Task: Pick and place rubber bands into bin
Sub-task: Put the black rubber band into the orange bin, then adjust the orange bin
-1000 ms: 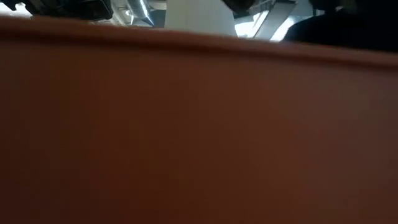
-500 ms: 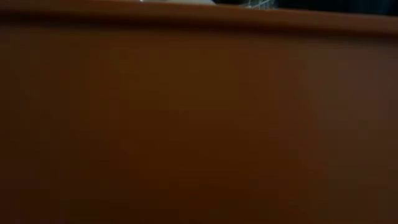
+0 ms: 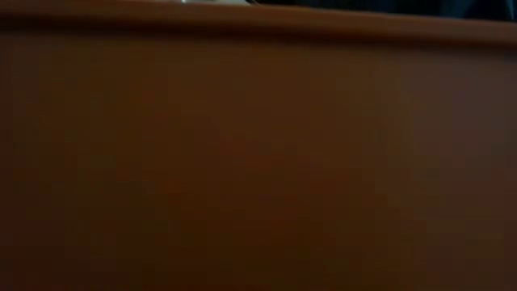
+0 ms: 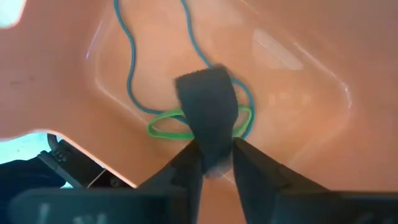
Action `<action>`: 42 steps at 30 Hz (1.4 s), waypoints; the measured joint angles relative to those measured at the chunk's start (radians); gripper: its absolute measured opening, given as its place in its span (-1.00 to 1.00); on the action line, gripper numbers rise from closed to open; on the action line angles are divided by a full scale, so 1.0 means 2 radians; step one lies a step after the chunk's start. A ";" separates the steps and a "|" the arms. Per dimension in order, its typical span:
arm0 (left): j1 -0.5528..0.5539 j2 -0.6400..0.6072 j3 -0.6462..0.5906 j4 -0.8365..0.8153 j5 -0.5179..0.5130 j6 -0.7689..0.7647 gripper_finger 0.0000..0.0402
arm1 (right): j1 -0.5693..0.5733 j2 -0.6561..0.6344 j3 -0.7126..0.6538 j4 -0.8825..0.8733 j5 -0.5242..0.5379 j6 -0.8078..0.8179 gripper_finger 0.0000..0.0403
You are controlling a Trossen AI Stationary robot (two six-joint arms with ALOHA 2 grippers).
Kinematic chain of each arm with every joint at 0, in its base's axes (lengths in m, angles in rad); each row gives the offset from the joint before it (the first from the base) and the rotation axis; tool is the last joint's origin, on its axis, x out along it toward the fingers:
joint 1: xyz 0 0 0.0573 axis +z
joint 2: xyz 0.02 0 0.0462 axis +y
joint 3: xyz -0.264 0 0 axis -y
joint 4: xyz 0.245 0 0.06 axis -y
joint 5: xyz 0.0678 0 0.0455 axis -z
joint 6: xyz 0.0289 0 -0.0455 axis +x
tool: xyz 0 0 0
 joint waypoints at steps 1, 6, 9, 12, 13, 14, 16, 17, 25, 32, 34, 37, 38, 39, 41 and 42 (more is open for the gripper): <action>0.000 0.000 0.000 0.000 0.000 0.000 -0.99 | 0.000 0.000 0.000 0.000 0.000 0.000 -0.46; 0.000 0.000 0.000 0.000 0.000 0.000 -0.99 | 0.000 0.000 0.000 -0.009 0.009 -0.001 -0.26; 0.000 0.000 0.000 0.000 0.000 0.000 -0.99 | -0.001 0.000 0.000 -0.010 0.019 -0.003 -0.18; 0.000 0.000 0.000 0.000 0.000 0.000 -0.99 | -0.004 0.000 0.000 0.004 0.039 -0.003 -0.15; 0.000 0.000 0.000 0.000 0.000 0.000 -0.99 | -0.007 0.000 0.000 0.014 0.048 -0.003 -0.15; 0.000 0.000 0.000 0.000 0.000 0.000 -0.99 | -0.009 0.000 0.000 0.027 0.057 -0.003 -0.15; 0.000 0.000 0.000 0.000 -0.001 0.000 -0.99 | -0.014 0.000 0.000 0.054 0.081 -0.013 -0.14; 0.000 0.000 0.000 0.000 -0.001 0.000 -0.99 | -0.017 0.000 0.000 0.067 0.095 -0.016 -0.14; 0.000 0.000 0.000 0.000 0.000 0.000 -0.99 | -0.036 -0.001 0.000 0.118 0.136 -0.016 -0.25; -0.011 0.000 0.000 0.000 0.000 0.000 -0.99 | -0.041 -0.001 0.000 0.120 0.167 -0.017 -0.40; -0.014 0.000 0.000 0.000 0.000 0.000 -0.99 | -0.042 -0.001 0.000 0.120 0.177 -0.017 -0.44; -0.016 0.000 0.000 0.000 0.000 0.000 -0.99 | -0.045 -0.001 0.000 0.120 0.195 -0.015 -0.49; -0.017 0.000 0.000 0.000 0.000 0.000 -0.99 | -0.046 -0.001 0.000 0.120 0.195 -0.015 -0.51; -0.018 0.000 0.000 0.000 0.000 0.000 -0.99 | -0.047 -0.001 0.000 0.120 0.195 -0.016 -0.52; -0.019 0.000 0.000 0.000 0.000 0.000 -0.99 | -0.048 -0.001 0.000 0.120 0.195 -0.015 -0.54; -0.019 0.000 0.000 0.000 0.000 0.000 -0.99 | -0.048 -0.001 0.000 0.120 0.193 -0.016 -0.54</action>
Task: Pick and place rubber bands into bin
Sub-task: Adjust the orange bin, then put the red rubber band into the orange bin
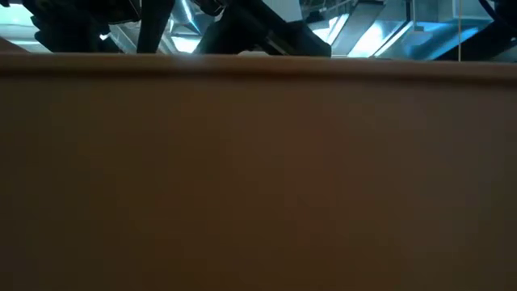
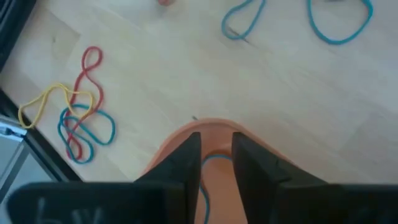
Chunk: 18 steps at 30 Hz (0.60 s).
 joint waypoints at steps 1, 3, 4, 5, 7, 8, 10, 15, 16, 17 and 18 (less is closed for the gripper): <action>0.000 0.000 0.000 0.000 0.000 0.000 -0.99 | 0.000 0.000 0.000 0.000 -0.005 -0.006 -0.55; 0.000 0.000 0.000 0.000 0.000 0.000 -0.99 | 0.000 -0.001 0.000 -0.002 -0.021 -0.013 -0.55; 0.000 0.000 0.000 0.000 0.000 0.000 -0.99 | 0.000 -0.002 0.000 -0.005 -0.025 -0.017 -0.55; 0.000 0.000 0.000 0.000 0.000 0.000 -0.99 | 0.000 -0.006 0.000 -0.006 -0.028 -0.025 -0.55; 0.000 0.000 0.000 0.000 0.000 0.000 -0.99 | 0.001 -0.019 0.000 -0.017 -0.029 -0.037 -0.55; 0.000 0.000 0.000 0.000 0.000 0.000 -0.99 | 0.001 -0.027 0.000 -0.022 -0.028 -0.041 -0.55; 0.000 0.000 0.000 0.000 -0.001 0.000 -0.99 | 0.000 -0.043 0.000 -0.046 -0.028 -0.054 -0.55; 0.000 0.000 0.000 0.000 -0.002 0.000 -0.99 | 0.001 -0.076 0.000 -0.143 -0.028 -0.104 -0.59; 0.000 0.000 0.000 0.000 -0.006 0.000 -0.99 | 0.001 -0.081 0.000 -0.171 -0.025 -0.106 -0.63; 0.000 0.000 0.000 0.000 -0.009 0.000 -0.99 | 0.002 -0.086 0.000 -0.201 -0.020 -0.107 -0.70; 0.000 0.000 0.000 0.000 -0.012 -0.001 -0.99 | 0.003 -0.088 0.000 -0.231 -0.013 -0.114 -0.77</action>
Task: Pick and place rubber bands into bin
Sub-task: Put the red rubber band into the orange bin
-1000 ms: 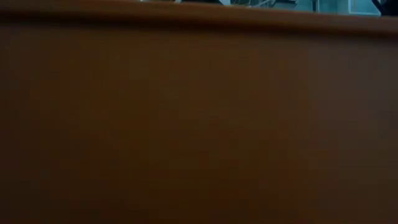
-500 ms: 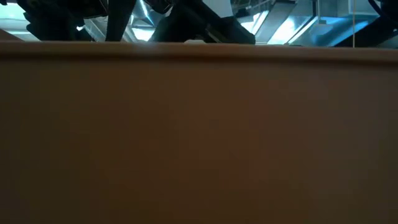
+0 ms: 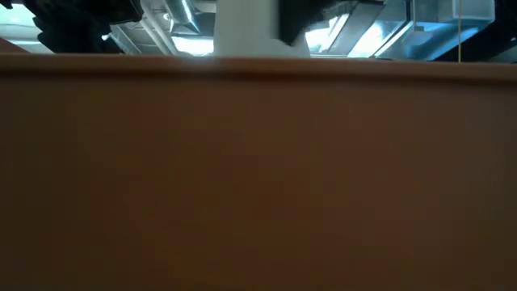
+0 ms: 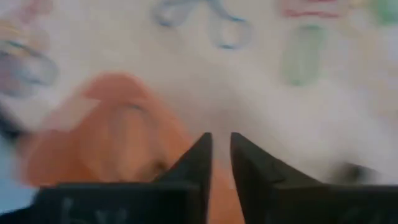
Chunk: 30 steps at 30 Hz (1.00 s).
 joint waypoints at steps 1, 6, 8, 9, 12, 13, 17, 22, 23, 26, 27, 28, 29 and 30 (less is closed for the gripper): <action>0.000 0.000 0.000 0.000 -0.003 0.000 -0.99 | 0.001 0.000 0.000 -0.029 0.004 -0.004 -0.86; 0.002 0.000 0.000 0.001 -0.018 -0.018 -0.99 | 0.000 -0.017 -0.028 -0.052 0.010 -0.072 -0.97; 0.005 0.000 0.000 0.002 -0.020 -0.027 -0.99 | -0.002 -0.034 -0.063 -0.043 0.014 -0.095 -0.98; 0.007 0.000 0.000 0.002 -0.023 -0.031 -0.99 | -0.004 -0.044 -0.086 -0.041 0.015 -0.101 -0.98; 0.012 0.000 0.000 0.002 -0.029 -0.042 -0.99 | -0.010 -0.094 -0.185 -0.003 0.014 -0.120 -0.99; 0.014 0.000 0.000 0.003 -0.031 -0.045 -0.99 | -0.012 -0.118 -0.225 0.029 0.012 -0.129 -0.99; 0.025 0.000 0.000 0.004 -0.045 -0.068 -0.99 | -0.023 -0.232 -0.409 0.184 -0.015 -0.160 -0.99; 0.040 0.000 0.000 0.010 -0.067 -0.088 -0.99 | -0.037 -0.371 -0.620 0.375 -0.068 -0.196 -0.99; 0.042 0.000 0.000 0.016 -0.073 -0.083 -0.99 | -0.040 -0.399 -0.659 0.407 -0.079 -0.201 -0.99; 0.051 0.000 0.000 0.029 -0.095 -0.079 -0.97 | -0.050 -0.468 -0.754 0.478 -0.109 -0.223 -0.99; 0.055 0.000 0.000 0.031 -0.101 -0.085 -0.96 | -0.054 -0.490 -0.781 0.499 -0.116 -0.227 -0.99; 0.061 0.000 0.000 0.032 -0.105 -0.096 -0.93 | -0.059 -0.511 -0.806 0.516 -0.124 -0.230 -0.99; 0.066 0.000 0.000 0.032 -0.106 -0.107 -0.90 | -0.064 -0.531 -0.829 0.528 -0.132 -0.235 -0.99; 0.072 0.000 0.000 0.032 -0.106 -0.116 -0.87 | -0.070 -0.548 -0.850 0.540 -0.142 -0.239 -1.00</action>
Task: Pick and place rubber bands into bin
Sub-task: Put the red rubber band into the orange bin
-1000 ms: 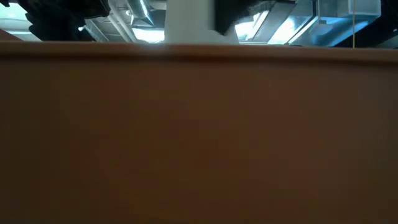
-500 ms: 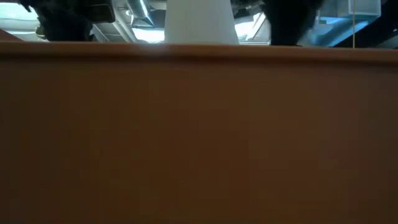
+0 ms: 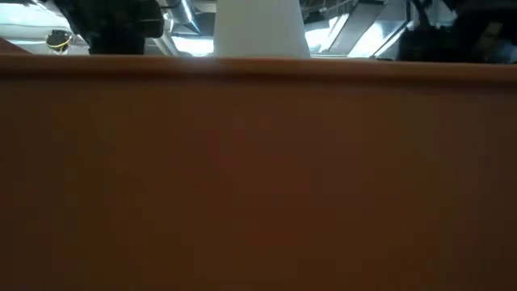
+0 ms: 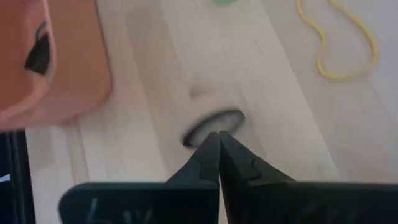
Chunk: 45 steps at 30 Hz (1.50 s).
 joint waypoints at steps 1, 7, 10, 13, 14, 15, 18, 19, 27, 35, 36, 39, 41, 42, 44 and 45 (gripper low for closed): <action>0.005 0.000 0.000 0.000 0.000 -0.006 -0.84 | -0.005 -0.016 -0.019 0.012 -0.010 -0.010 -1.00; 0.034 0.000 0.000 -0.005 0.000 0.003 -0.63 | -0.028 -0.091 -0.096 0.082 -0.041 -0.088 -1.00; 0.072 0.000 0.000 -0.016 0.007 -0.027 -0.53 | -0.037 -0.107 -0.110 0.105 -0.040 -0.103 -0.98; 0.134 0.000 0.000 -0.037 0.035 -0.047 -0.43 | -0.049 -0.108 -0.112 0.124 -0.037 -0.102 -0.96; 0.160 0.000 0.000 -0.045 0.042 -0.045 -0.40 | -0.053 -0.107 -0.112 0.136 -0.032 -0.101 -0.96; 0.186 0.000 0.000 -0.049 0.049 -0.035 -0.37 | -0.057 -0.107 -0.112 0.148 -0.027 -0.101 -0.95; 0.277 0.000 0.000 -0.042 0.064 -0.002 -0.28 | -0.069 -0.107 -0.111 0.187 -0.012 -0.088 -0.95; 0.307 0.003 0.000 -0.040 0.067 0.002 -0.25 | -0.073 -0.107 -0.111 0.200 -0.006 -0.088 -0.95; 0.486 0.066 0.000 0.010 0.161 0.133 -0.12 | -0.108 -0.107 -0.111 0.262 0.033 -0.046 -0.94; 0.554 0.174 0.002 0.114 0.145 0.144 -0.13 | -0.129 -0.107 -0.111 0.263 0.046 0.018 -0.94; 0.560 0.187 0.007 0.114 0.145 0.148 -0.13 | -0.131 -0.107 -0.111 0.263 0.050 0.020 -0.94; 0.578 0.220 0.028 0.101 0.144 0.154 -0.14 | -0.132 -0.107 -0.111 0.264 0.063 0.036 -0.94; 0.589 0.241 0.047 0.076 0.133 0.141 -0.14 | -0.132 -0.107 -0.111 0.264 0.071 0.048 -0.94; 0.595 0.251 0.058 0.060 0.124 0.134 -0.14 | -0.132 -0.107 -0.111 0.264 0.071 0.055 -0.94; 0.605 0.271 0.081 0.025 0.103 0.130 -0.14 | -0.132 -0.107 -0.111 0.264 0.071 0.057 -0.94; 0.610 0.281 0.092 0.011 0.096 0.130 -0.14 | -0.132 -0.107 -0.111 0.264 0.071 0.057 -0.94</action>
